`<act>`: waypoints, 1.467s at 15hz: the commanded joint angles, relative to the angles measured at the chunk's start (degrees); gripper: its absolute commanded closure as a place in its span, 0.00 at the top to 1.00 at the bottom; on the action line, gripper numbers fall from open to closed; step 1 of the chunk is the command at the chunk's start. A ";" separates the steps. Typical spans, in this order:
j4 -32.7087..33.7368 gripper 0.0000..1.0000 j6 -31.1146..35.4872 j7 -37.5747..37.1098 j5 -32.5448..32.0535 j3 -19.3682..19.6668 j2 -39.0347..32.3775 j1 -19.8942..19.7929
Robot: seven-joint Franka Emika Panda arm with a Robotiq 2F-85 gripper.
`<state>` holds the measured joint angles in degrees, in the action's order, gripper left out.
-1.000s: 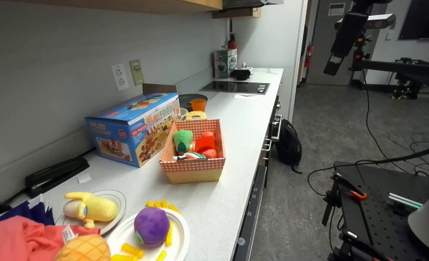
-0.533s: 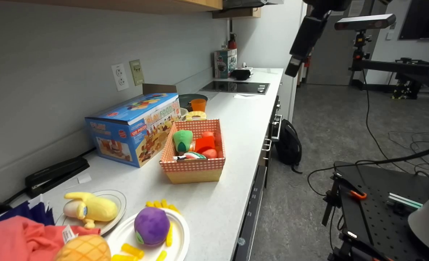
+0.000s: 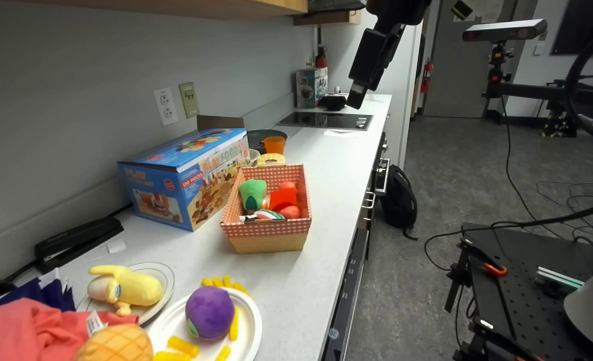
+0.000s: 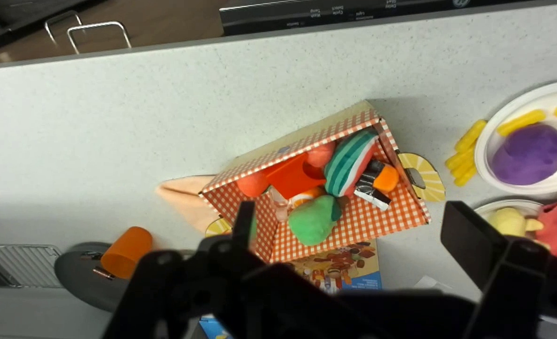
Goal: Remove the green object from the basket
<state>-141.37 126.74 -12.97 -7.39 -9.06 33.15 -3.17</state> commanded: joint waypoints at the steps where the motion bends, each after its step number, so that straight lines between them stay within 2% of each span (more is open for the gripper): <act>1: 0.27 1.00 -0.06 -0.32 -0.46 0.63 -0.33 0.71; 6: -0.30 1.00 1.29 -0.35 -0.77 0.52 -0.30 0.69; 10: -0.73 1.00 13.15 -2.31 -3.91 -0.77 -9.06 -0.75; 15: 7.31 1.00 21.90 -6.49 -10.82 -2.03 -25.45 -2.25; 18: 13.74 1.00 23.21 -10.34 -16.94 -0.62 -33.46 -0.84; 22: 20.52 1.00 21.61 -12.62 -22.26 2.74 -39.58 2.70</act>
<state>-126.67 149.66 -23.55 -26.34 -8.93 -1.78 -3.38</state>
